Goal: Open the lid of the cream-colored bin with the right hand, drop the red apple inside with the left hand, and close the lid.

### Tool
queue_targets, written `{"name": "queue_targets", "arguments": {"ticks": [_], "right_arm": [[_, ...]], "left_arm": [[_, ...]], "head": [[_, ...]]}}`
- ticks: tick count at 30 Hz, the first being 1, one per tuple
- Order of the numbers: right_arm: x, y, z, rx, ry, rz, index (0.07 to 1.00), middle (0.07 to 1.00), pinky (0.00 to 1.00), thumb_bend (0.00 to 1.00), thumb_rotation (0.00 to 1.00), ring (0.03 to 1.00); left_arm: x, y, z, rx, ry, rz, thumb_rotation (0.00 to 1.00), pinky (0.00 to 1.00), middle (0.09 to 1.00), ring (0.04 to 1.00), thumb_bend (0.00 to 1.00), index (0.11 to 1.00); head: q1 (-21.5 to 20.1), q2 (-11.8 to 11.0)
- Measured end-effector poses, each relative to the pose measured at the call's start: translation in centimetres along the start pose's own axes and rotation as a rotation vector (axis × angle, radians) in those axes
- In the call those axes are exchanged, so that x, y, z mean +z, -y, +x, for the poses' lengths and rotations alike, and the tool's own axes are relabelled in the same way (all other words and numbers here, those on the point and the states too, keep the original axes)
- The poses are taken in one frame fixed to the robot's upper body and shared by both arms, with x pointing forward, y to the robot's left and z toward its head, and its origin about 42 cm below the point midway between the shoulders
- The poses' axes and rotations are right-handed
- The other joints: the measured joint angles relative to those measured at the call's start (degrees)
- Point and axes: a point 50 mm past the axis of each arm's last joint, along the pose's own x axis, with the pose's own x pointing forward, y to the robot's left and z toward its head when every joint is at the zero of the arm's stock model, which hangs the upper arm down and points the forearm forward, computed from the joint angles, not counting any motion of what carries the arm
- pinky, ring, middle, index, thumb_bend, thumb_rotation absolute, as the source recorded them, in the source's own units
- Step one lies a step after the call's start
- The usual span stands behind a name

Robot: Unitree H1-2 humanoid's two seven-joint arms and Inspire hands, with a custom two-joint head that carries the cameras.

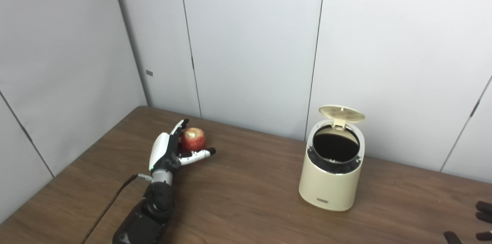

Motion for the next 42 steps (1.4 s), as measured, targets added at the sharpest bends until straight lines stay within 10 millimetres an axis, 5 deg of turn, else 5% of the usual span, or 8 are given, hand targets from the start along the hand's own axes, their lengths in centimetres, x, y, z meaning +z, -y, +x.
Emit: {"name": "queue_targets", "arguments": {"ticks": [7,16,26,28,30,34,40,42], "right_arm": [[0.1,0.1,-0.1,-0.001,0.000,-0.001,0.642,0.666,0.43,0.40,0.00,0.631],[0.4,0.2,-0.4,0.009,-0.001,0.001,0.636,0.660,0.43,0.40,0.00,0.620],[0.8,0.2,-0.9,0.011,-0.003,0.005,0.639,0.664,0.43,0.40,0.00,0.624],[0.9,0.1,-1.0,0.012,-0.003,0.006,0.640,0.664,0.43,0.40,0.00,0.625],[1.0,0.0,-1.1,0.015,-0.001,0.005,0.640,0.664,0.43,0.40,0.00,0.626],[1.3,-0.3,-1.3,0.015,0.000,0.004,0.634,0.657,0.43,0.40,0.00,0.620],[2.5,-0.8,-1.4,0.003,-0.007,-0.005,0.622,0.626,0.43,0.40,0.00,0.563],[3.3,-1.2,-1.4,0.004,-0.008,-0.004,0.618,0.563,0.34,0.46,0.73,0.503]], "left_arm": [[-0.1,0.2,1.2,0.043,-0.032,0.009,0.20,0.66,0.854,0.789,1.00,0.885],[-0.5,0.8,1.8,0.105,-0.032,0.069,0.01,0.54,0.662,0.626,0.92,0.681],[-0.4,0.5,2.5,0.097,-0.033,0.192,0.00,0.44,0.566,0.508,0.84,0.576],[-0.3,0.5,2.5,0.095,-0.029,0.227,0.00,0.40,0.511,0.458,0.59,0.533],[-0.4,0.4,2.6,0.102,-0.028,0.262,0.00,0.35,0.492,0.420,0.52,0.526],[-0.7,0.1,2.4,0.114,-0.017,0.293,0.00,0.26,0.464,0.387,0.50,0.516],[-0.8,-0.9,1.2,0.091,0.006,0.251,0.00,0.32,0.498,0.426,0.50,0.477],[-0.8,-1.1,0.8,0.093,0.021,0.238,0.00,0.28,0.484,0.388,0.50,0.508]], "head": [[-1.0,0.3],[-2.3,0.7],[-3.9,1.3],[-4.0,1.3],[-4.4,1.4],[-5.7,1.5],[-10.0,1.8],[-14.0,2.1]]}}
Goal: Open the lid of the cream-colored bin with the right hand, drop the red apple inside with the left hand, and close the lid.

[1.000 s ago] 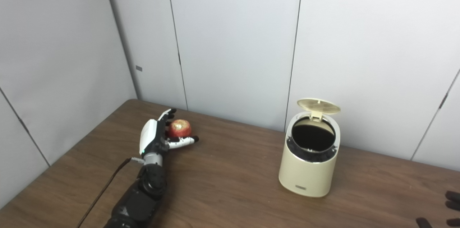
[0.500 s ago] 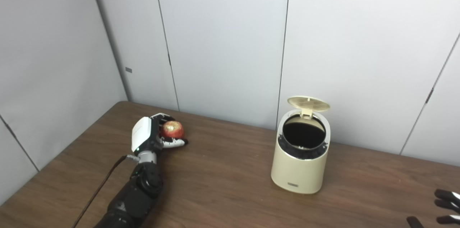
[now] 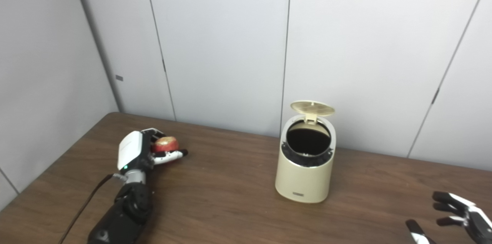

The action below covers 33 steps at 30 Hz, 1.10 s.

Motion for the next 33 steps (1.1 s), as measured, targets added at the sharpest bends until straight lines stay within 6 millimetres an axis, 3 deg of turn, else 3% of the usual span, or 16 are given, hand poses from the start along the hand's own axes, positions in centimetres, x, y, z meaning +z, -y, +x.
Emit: {"name": "queue_targets", "arguments": {"ticks": [1,2,4,5,6,8,9,11,17,21,26,33], "right_arm": [[0.5,-0.2,0.0,0.009,0.002,0.002,0.618,0.563,0.34,0.46,0.73,0.503],[1.0,-0.5,0.0,0.015,0.003,0.014,0.628,0.623,0.43,0.38,0.71,0.587],[1.8,-1.0,0.1,0.034,0.001,0.036,0.648,0.683,0.51,0.26,0.66,0.659],[2.0,-1.3,0.1,0.038,-0.001,0.043,0.666,0.703,0.57,0.17,0.39,0.688],[1.9,-1.4,0.0,0.040,-0.003,0.044,0.674,0.709,0.59,0.15,0.22,0.699],[0.9,-1.7,-0.3,0.048,-0.017,0.037,0.686,0.721,0.62,0.15,0.05,0.713],[0.2,-1.9,-0.6,0.050,-0.027,0.029,0.690,0.722,0.62,0.17,0.03,0.712],[-1.1,-2.0,-1.0,0.042,-0.055,0.021,0.698,0.726,0.63,0.20,0.03,0.714],[-1.3,-2.5,-0.4,-0.009,0.002,0.045,0.716,0.747,0.66,0.24,0.23,0.737],[-1.4,-2.9,-0.3,-0.010,0.004,0.055,0.718,0.745,0.65,0.25,0.26,0.733],[-1.2,-3.2,-0.2,-0.024,0.019,0.042,0.720,0.732,0.64,0.23,0.18,0.721],[-1.2,-3.6,0.0,-0.026,0.029,0.034,0.729,0.740,0.64,0.24,0.18,0.728]], "left_arm": [[0.1,-0.3,-0.2,0.009,0.011,-0.012,0.00,0.28,0.484,0.388,0.50,0.508],[0.1,-0.4,-0.3,0.016,0.028,-0.024,0.00,0.25,0.470,0.367,0.50,0.517],[0.8,-1.1,-0.5,0.043,0.091,-0.064,0.00,0.24,0.465,0.360,0.50,0.520],[1.4,-1.5,-0.6,0.057,0.129,-0.086,0.00,0.29,0.472,0.402,0.50,0.500],[1.9,-1.8,-0.6,0.069,0.160,-0.104,0.00,0.32,0.474,0.428,0.50,0.488],[3.3,-2.6,-0.6,0.103,0.236,-0.144,0.00,0.35,0.475,0.461,0.50,0.475],[3.8,-2.9,-0.6,0.114,0.260,-0.158,0.00,0.36,0.478,0.468,0.50,0.469],[4.6,-3.5,-0.7,0.130,0.308,-0.187,0.00,0.35,0.486,0.447,0.50,0.475],[8.3,-5.0,-1.7,0.161,0.450,-0.291,0.00,0.31,0.485,0.429,0.50,0.484],[10.0,-5.4,-2.4,0.159,0.529,-0.332,0.00,0.32,0.480,0.432,0.51,0.484],[11.6,-5.7,-3.0,0.140,0.633,-0.377,0.00,0.30,0.484,0.417,0.50,0.489],[14.9,-5.2,-5.0,0.127,0.772,-0.452,0.00,0.32,0.488,0.435,0.50,0.478]], "head": [[0.0,0.0],[-2.2,0.2],[-3.9,0.3],[-3.9,0.3],[-5.8,0.4],[-6.8,0.5],[-8.0,0.5],[-8.6,0.5],[-9.4,0.6],[-11.4,0.1],[-13.2,-0.6],[-13.8,-1.3]]}}
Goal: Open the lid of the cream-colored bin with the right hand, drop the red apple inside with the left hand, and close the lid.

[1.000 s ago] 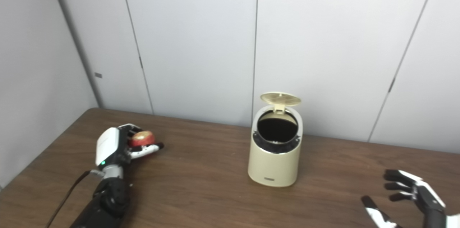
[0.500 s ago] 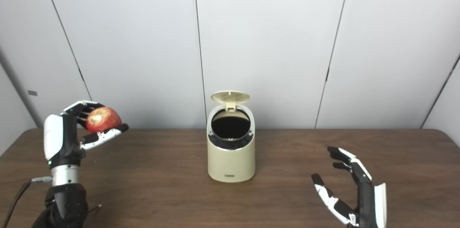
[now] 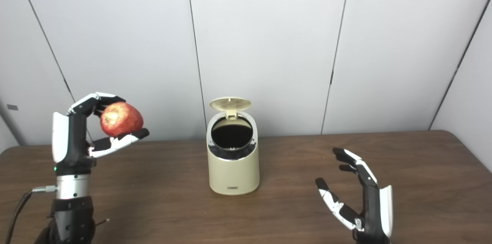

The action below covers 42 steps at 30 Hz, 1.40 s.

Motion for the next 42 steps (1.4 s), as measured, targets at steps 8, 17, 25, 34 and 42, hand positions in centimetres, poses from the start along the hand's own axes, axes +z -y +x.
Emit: {"name": "queue_targets", "arguments": {"ticks": [8,17,25,34,42], "right_arm": [[-0.1,-0.4,0.1,0.001,-0.003,0.009,0.734,0.747,0.65,0.25,0.17,0.735],[-0.2,-0.6,0.1,-0.006,0.000,0.010,0.732,0.748,0.65,0.25,0.16,0.734],[-0.2,-0.5,0.1,-0.008,0.002,0.010,0.728,0.749,0.65,0.26,0.19,0.736],[-0.2,-0.6,0.2,-0.007,0.003,0.010,0.733,0.749,0.65,0.26,0.21,0.734],[-0.2,-0.5,0.3,-0.010,0.003,0.009,0.730,0.745,0.64,0.26,0.27,0.729]], "left_arm": [[3.6,4.1,-0.6,-0.084,0.136,0.003,0.00,0.30,0.506,0.423,0.50,0.473],[5.9,7.9,-1.1,-0.133,0.204,-0.024,0.00,0.31,0.505,0.418,0.50,0.473],[5.9,11.2,-1.3,-0.176,0.201,-0.022,0.00,0.29,0.500,0.412,0.50,0.475],[5.0,13.8,-0.9,-0.206,0.165,-0.034,0.00,0.29,0.496,0.406,0.50,0.487],[3.7,15.4,-1.1,-0.230,0.129,-0.007,0.00,0.28,0.484,0.401,0.50,0.496]], "head": [[0.1,-0.2],[-0.4,-0.3],[-0.4,-0.1],[-0.7,-0.1],[-1.0,-0.1]]}}
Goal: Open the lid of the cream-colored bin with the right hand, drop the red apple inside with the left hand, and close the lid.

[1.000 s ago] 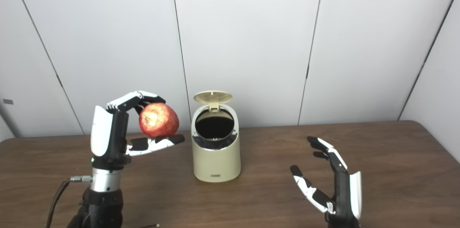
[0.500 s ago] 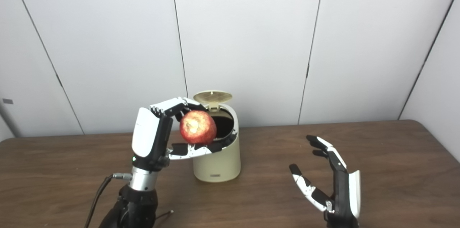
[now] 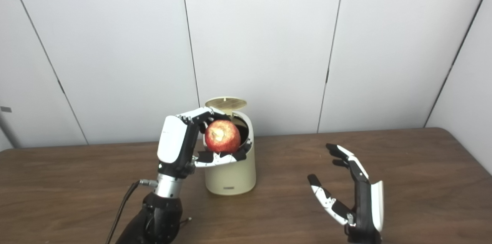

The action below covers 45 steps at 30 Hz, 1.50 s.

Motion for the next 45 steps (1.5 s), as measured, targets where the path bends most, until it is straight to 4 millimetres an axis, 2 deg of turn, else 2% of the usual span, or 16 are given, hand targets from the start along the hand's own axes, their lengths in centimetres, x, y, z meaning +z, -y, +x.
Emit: {"name": "queue_targets", "arguments": {"ticks": [9,17,23,26,33,37,38,39,40,42,45], "right_arm": [[0.0,0.0,0.0,-0.002,0.001,-0.001,0.726,0.749,0.66,0.27,0.28,0.741],[0.1,0.0,0.0,-0.010,0.004,-0.003,0.727,0.746,0.65,0.27,0.32,0.735],[0.1,0.0,0.0,-0.010,0.005,-0.003,0.729,0.745,0.65,0.27,0.29,0.736],[0.1,0.0,0.0,-0.013,0.009,-0.001,0.727,0.744,0.66,0.27,0.26,0.735],[0.2,-0.2,0.0,-0.001,0.017,0.002,0.728,0.741,0.66,0.27,0.27,0.734],[0.2,-0.2,0.0,-0.004,0.018,0.001,0.724,0.739,0.65,0.27,0.26,0.730],[0.2,-0.2,0.0,-0.004,0.018,0.001,0.723,0.737,0.65,0.27,0.26,0.730],[0.2,-0.2,0.0,-0.005,0.018,0.001,0.722,0.737,0.65,0.27,0.27,0.731],[0.2,-0.2,0.0,-0.004,0.018,0.001,0.722,0.737,0.66,0.27,0.26,0.732],[0.2,-0.1,0.0,-0.005,0.018,0.001,0.720,0.736,0.66,0.27,0.26,0.732],[0.2,-0.1,0.0,-0.006,0.018,0.000,0.721,0.736,0.65,0.27,0.27,0.730]], "left_arm": [[-1.1,1.0,1.1,-0.018,-0.010,0.058,0.00,0.28,0.477,0.408,0.50,0.495],[-2.0,1.5,0.9,-0.042,-0.039,0.063,0.00,0.29,0.475,0.406,0.50,0.499],[-2.3,1.6,1.3,-0.032,-0.042,0.073,0.00,0.27,0.463,0.389,0.50,0.507],[-2.6,1.7,1.4,-0.037,-0.050,0.078,0.00,0.29,0.467,0.401,0.50,0.509],[-2.6,1.6,1.5,-0.039,-0.071,0.058,0.00,0.39,0.505,0.463,0.52,0.471],[-2.4,1.6,1.8,-0.048,-0.077,0.050,0.06,0.41,0.529,0.479,0.52,0.487],[-2.4,1.6,1.8,-0.048,-0.078,0.048,0.07,0.41,0.534,0.482,0.62,0.497],[-2.4,1.6,1.8,-0.046,-0.081,0.044,0.09,0.41,0.538,0.486,0.81,0.517],[-2.4,1.5,1.7,-0.046,-0.082,0.041,0.10,0.42,0.542,0.490,0.90,0.529],[-2.3,1.5,1.7,-0.047,-0.079,0.039,0.12,0.42,0.549,0.496,0.98,0.544],[-2.2,1.5,1.7,-0.049,-0.078,0.038,0.17,0.43,0.570,0.518,1.00,0.561]], "head": [[-0.2,0.2],[-0.3,0.1],[-0.4,0.1],[-0.3,0.2],[-0.3,0.3],[-0.3,0.4],[-0.3,0.4],[-0.3,0.4],[-0.2,0.4],[-0.2,0.4],[-0.2,0.4]]}}
